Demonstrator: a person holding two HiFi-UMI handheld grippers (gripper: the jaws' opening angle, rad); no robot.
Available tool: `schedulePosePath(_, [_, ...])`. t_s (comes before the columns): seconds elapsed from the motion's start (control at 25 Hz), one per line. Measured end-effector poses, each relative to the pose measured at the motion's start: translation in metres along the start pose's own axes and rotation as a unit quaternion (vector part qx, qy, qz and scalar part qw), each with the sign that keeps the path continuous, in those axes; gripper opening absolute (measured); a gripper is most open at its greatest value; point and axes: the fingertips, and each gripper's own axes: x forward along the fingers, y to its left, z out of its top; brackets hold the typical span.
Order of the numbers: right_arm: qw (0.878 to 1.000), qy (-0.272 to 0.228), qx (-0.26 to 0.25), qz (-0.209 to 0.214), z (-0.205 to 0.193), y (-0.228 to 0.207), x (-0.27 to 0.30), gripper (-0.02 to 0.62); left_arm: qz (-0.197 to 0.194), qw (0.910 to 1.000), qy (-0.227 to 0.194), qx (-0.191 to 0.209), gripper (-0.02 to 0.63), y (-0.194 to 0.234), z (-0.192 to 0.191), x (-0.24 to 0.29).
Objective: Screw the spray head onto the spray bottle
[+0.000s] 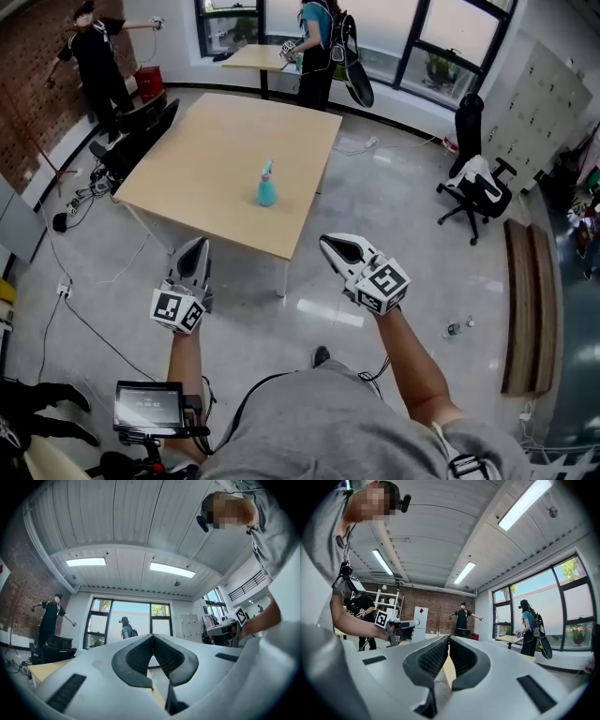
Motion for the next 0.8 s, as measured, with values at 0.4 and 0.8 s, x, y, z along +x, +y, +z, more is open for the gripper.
schedulePosePath(0.4, [0.999, 0.003, 0.021, 0.035, -0.034, -0.077, 0.069, 0.008, 0.016, 0.9996, 0.024, -0.009, 0.006, 0.043, -0.052, 0.077])
schedulePosePath(0.8, [0.994, 0.006, 0.032, 0.108, -0.050, -0.189, 0.149, 0.008, 0.059, 0.9974, 0.039, -0.012, 0.005, 0.089, -0.090, 0.193])
